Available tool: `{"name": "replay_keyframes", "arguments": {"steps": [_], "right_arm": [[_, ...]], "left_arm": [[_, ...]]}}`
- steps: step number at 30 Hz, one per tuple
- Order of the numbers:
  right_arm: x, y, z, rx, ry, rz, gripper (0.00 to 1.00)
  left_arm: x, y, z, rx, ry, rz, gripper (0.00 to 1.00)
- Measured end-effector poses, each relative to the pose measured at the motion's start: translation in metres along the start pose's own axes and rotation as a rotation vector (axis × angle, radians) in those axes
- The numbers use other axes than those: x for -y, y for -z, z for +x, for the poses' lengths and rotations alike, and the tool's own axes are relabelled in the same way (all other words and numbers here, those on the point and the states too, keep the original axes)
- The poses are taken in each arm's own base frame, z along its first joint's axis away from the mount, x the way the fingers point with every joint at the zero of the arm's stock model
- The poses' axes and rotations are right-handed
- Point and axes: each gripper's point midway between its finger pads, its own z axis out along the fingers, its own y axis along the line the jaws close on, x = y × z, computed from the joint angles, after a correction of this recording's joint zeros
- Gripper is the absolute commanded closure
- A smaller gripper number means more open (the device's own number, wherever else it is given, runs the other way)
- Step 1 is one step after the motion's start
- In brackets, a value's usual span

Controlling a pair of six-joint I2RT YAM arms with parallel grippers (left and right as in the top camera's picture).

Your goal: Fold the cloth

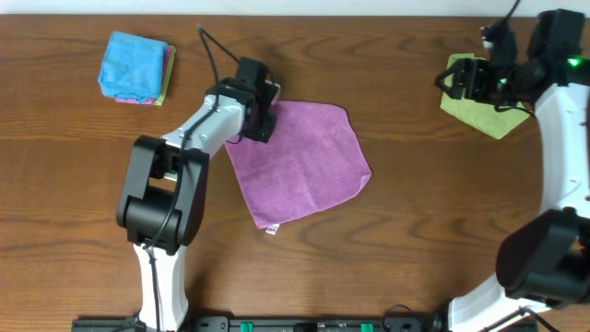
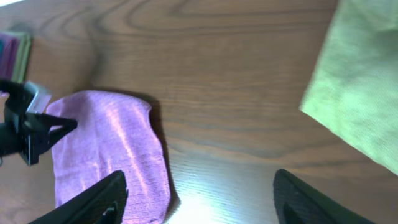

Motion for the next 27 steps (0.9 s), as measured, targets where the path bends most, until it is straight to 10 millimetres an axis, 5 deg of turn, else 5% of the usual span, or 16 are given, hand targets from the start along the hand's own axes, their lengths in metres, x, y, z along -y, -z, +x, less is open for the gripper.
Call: {"name": "replay_keyframes", "arguments": {"steps": [6,12,18,23,27], "right_arm": [[-0.054,-0.061,0.006,0.024,0.09,-0.244,0.21],[-0.059,-0.107,0.009,-0.008,-0.015,-0.411,0.22],[-0.072,-0.157,0.046,-0.151,-0.091,-0.479,0.25],[-0.082,-0.165,0.054,-0.175,-0.09,-0.503,0.28],[-0.07,-0.158,0.047,-0.162,-0.121,-0.494,0.32]], "left_arm": [[0.001,0.0,0.001,-0.006,-0.016,0.009,0.94],[0.006,0.003,0.008,-0.053,-0.006,0.025,0.94],[0.018,0.007,0.018,-0.126,0.018,0.068,0.94],[0.033,0.014,0.023,-0.184,0.036,0.09,0.94],[0.049,0.029,0.007,-0.137,0.033,0.097,0.94]]}}
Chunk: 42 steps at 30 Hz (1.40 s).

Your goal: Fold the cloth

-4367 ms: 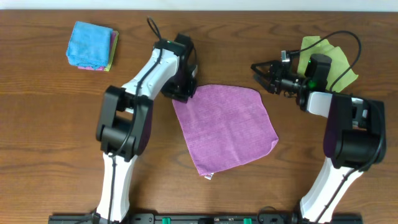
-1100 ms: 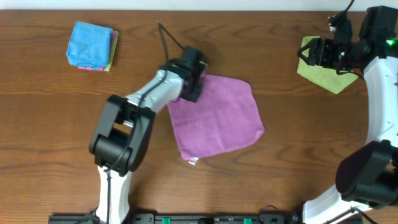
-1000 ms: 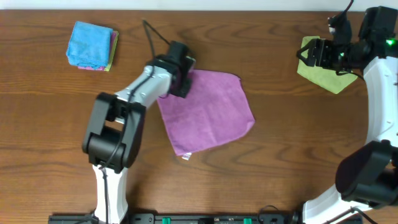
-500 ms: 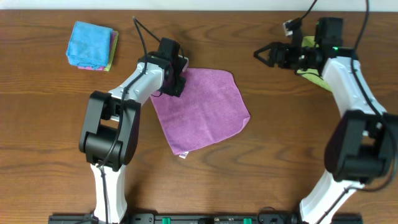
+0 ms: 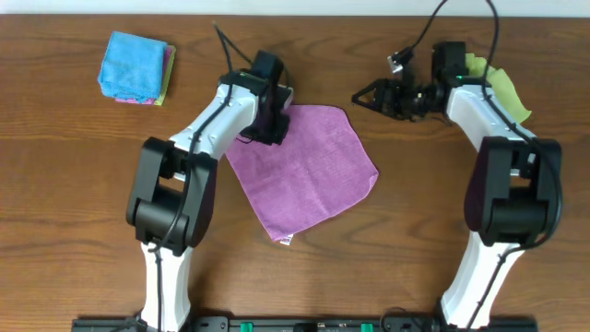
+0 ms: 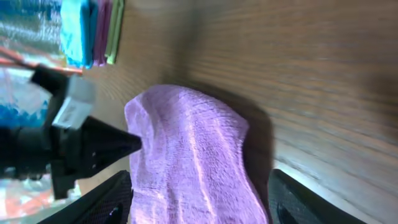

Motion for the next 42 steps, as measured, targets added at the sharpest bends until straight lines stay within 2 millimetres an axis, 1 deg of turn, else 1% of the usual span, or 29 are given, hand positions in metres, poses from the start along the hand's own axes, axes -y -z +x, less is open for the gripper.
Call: {"name": "replay_keyframes", "arguments": {"steps": [3,4,6,7,9,12,13,14,17,20,22,23,27,29,32,34,36,42], "right_arm": [[0.009,0.015,-0.005,0.016,-0.035,0.013,0.32],[0.012,0.02,-0.006,0.017,-0.05,0.018,0.32],[0.017,0.026,-0.003,0.012,-0.069,0.029,0.32],[0.019,0.029,-0.002,0.008,-0.076,0.034,0.32],[0.022,0.031,-0.001,0.007,-0.082,0.041,0.33],[0.029,0.039,-0.002,0.018,-0.088,0.046,0.33],[0.032,0.043,-0.002,0.024,-0.094,0.05,0.34],[0.035,0.047,-0.003,0.031,-0.099,0.054,0.34],[0.047,0.063,-0.006,0.06,-0.121,0.068,0.34],[0.058,0.083,-0.011,0.098,-0.136,0.085,0.34],[0.061,0.098,-0.015,0.128,-0.135,0.094,0.34],[0.062,0.108,-0.018,0.15,-0.133,0.101,0.34],[0.056,0.136,-0.024,0.204,-0.119,0.118,0.33],[0.052,0.145,-0.023,0.213,-0.112,0.124,0.33],[0.044,0.151,-0.02,0.208,-0.095,0.127,0.33],[0.039,0.153,-0.017,0.202,-0.08,0.128,0.33],[0.035,0.156,-0.016,0.2,-0.063,0.13,0.33],[0.029,0.158,-0.013,0.191,-0.045,0.132,0.33]], "left_arm": [[0.021,0.028,-0.005,0.052,-0.032,0.009,0.94],[0.032,0.041,-0.006,0.073,-0.048,0.013,0.94],[0.054,0.059,-0.007,0.105,-0.079,0.025,0.94],[0.065,0.065,-0.007,0.118,-0.096,0.032,0.94],[0.085,0.069,-0.006,0.129,-0.121,0.046,0.94],[0.112,0.063,0.004,0.109,-0.157,0.062,0.94],[0.115,0.06,0.009,0.096,-0.161,0.063,0.94],[0.123,0.056,0.014,0.085,-0.174,0.067,0.94],[0.135,0.042,0.033,0.04,-0.187,0.068,0.94],[0.144,0.029,0.046,0.016,-0.19,0.072,0.94],[0.15,0.024,0.05,0.012,-0.189,0.082,0.94],[0.155,0.022,0.05,0.021,-0.191,0.091,0.94],[0.173,0.018,0.049,0.056,-0.204,0.115,0.94],[0.178,0.013,0.051,0.064,-0.208,0.123,0.94],[0.177,0.001,0.062,0.048,-0.198,0.115,0.94],[0.17,-0.007,0.069,0.033,-0.178,0.091,0.94],[0.158,-0.013,0.075,0.026,-0.161,0.041,0.94],[0.138,-0.02,0.072,0.062,-0.141,-0.061,0.94]]}}
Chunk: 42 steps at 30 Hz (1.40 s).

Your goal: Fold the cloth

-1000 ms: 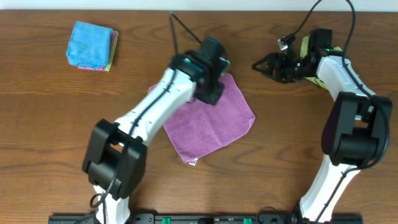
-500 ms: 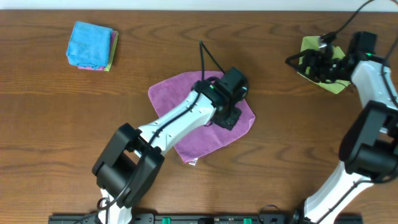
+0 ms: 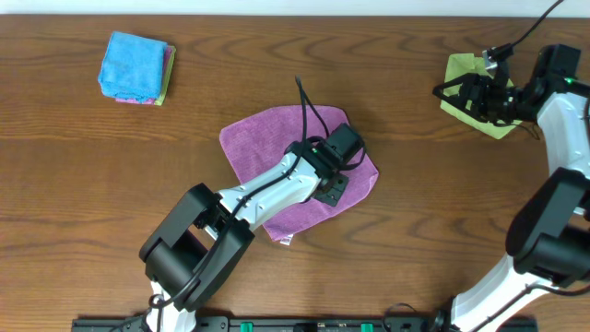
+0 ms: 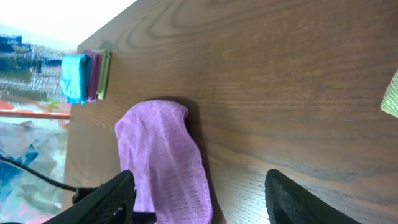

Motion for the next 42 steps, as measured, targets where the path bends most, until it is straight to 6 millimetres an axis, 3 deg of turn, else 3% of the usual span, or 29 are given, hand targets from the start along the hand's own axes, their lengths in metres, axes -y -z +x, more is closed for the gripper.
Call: {"name": "replay_keyframes", "arguments": {"steps": [10,17,21,24,28,35,42], "right_arm": [[0.0,0.0,0.006,-0.021,-0.017,-0.001,0.34],[-0.001,0.0,0.008,-0.028,-0.022,-0.002,0.33],[0.002,0.0,0.02,-0.07,-0.038,0.026,0.32],[0.003,-0.005,0.032,-0.123,-0.04,0.064,0.32],[-0.011,-0.024,0.042,-0.169,0.026,0.047,0.3],[-0.024,-0.066,0.096,-0.287,0.024,-0.047,0.28],[-0.019,-0.082,0.146,-0.361,-0.118,-0.182,0.27]], "left_arm": [[-0.007,-0.011,0.033,-0.092,0.001,-0.023,0.94],[-0.002,0.001,0.087,-0.289,-0.145,-0.063,0.94],[0.0,0.008,0.11,-0.36,-0.238,-0.119,0.94],[0.0,0.01,0.118,-0.38,-0.283,-0.157,0.94],[-0.001,0.01,0.118,-0.377,-0.293,-0.171,0.94],[-0.004,0.009,0.117,-0.369,-0.299,-0.188,0.94],[-0.005,0.009,0.114,-0.358,-0.298,-0.196,0.94]]}}
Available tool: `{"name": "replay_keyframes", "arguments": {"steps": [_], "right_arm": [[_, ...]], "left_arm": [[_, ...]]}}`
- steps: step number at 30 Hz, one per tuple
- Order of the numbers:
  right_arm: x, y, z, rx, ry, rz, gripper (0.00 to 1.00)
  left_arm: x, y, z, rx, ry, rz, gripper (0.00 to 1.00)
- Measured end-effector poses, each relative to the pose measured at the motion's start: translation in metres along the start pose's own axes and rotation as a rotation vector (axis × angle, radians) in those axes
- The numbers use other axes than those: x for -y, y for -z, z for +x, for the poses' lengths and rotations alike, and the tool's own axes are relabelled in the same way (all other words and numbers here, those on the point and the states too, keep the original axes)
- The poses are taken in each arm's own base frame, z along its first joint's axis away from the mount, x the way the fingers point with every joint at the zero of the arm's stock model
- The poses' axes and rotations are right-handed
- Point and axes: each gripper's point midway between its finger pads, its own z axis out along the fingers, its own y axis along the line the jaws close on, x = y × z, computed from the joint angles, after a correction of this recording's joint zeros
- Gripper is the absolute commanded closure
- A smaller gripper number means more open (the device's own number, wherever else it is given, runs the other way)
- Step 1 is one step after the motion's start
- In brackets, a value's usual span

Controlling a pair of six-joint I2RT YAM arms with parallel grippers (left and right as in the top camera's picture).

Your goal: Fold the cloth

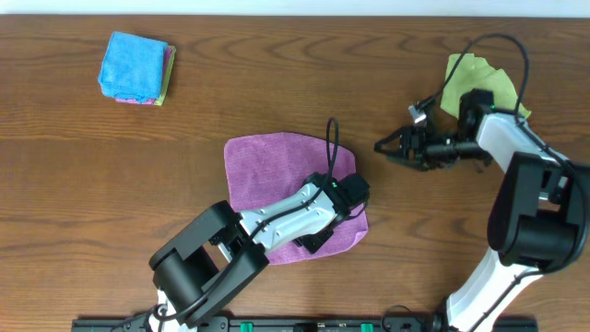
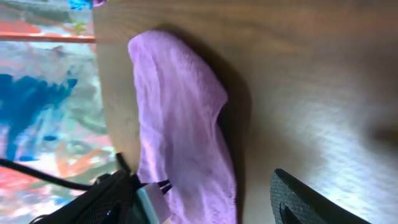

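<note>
The purple cloth (image 1: 277, 180) lies flat mid-table as a rounded patch; the right wrist view shows it as a long purple shape (image 2: 180, 112). My left gripper (image 1: 350, 195) rests on the cloth's right edge, its arm lying across the lower half. Its fingers look pressed together in a compact dark head, and whether cloth is pinched between them is hidden. My right gripper (image 1: 380, 148) hovers open just right of the cloth, pointing left at it, with nothing between its fingers (image 2: 118, 199).
A crumpled green cloth (image 1: 472, 78) lies at the back right, behind the right arm. A stack of folded cloths, blue on top (image 1: 136, 66), sits at the back left. Bare wood surrounds the purple cloth.
The right gripper came from over the green cloth to just right of the purple cloth. The left gripper shifted slightly down and right. The cloth looks more compact, and its lower tag is out of sight.
First the left gripper was at the cloth's back left corner, the right one over the green cloth. Then the right one was near the cloth's back right corner. Later the left lay across the cloth, the right back by the green cloth. Now both are at the right edge.
</note>
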Motion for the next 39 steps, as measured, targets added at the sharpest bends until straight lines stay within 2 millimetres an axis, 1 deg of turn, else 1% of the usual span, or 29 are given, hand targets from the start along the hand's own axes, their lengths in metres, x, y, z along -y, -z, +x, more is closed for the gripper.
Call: {"name": "replay_keyframes", "arguments": {"steps": [3,5,10,13,15,18,25,29,34,39], "right_arm": [[-0.002,-0.009,0.006,-0.013,0.006,-0.025,0.24],[-0.007,-0.02,0.01,-0.03,0.024,-0.035,0.23],[-0.024,-0.049,0.015,-0.08,0.087,-0.04,0.24],[-0.029,-0.06,0.014,-0.088,0.114,-0.031,0.24],[-0.031,-0.065,0.009,-0.079,0.127,-0.025,0.24],[-0.028,-0.066,0.004,-0.061,0.112,-0.003,0.24],[-0.016,-0.065,0.003,-0.057,0.066,0.068,0.25],[-0.009,-0.065,0.006,-0.063,0.048,0.099,0.24],[0.001,-0.067,0.018,-0.081,0.02,0.121,0.24],[0.0,-0.069,0.018,-0.076,0.011,0.106,0.21]], "left_arm": [[0.0,0.0,0.0,0.001,0.0,-0.001,0.94],[0.0,0.0,0.0,0.002,0.001,-0.001,0.94],[0.0,0.0,-0.002,0.008,0.001,-0.003,0.94],[0.0,0.0,-0.002,0.01,0.002,-0.003,0.94],[0.0,0.0,-0.003,0.011,0.002,-0.003,0.94],[-0.001,0.0,-0.004,0.015,0.002,-0.005,0.94],[-0.001,0.0,-0.004,0.015,0.002,-0.006,0.94],[-0.001,0.0,-0.004,0.016,0.002,-0.005,0.94],[-0.001,0.0,-0.005,0.023,0.003,-0.005,0.94],[0.0,0.0,-0.007,0.029,0.004,-0.002,0.94]]}}
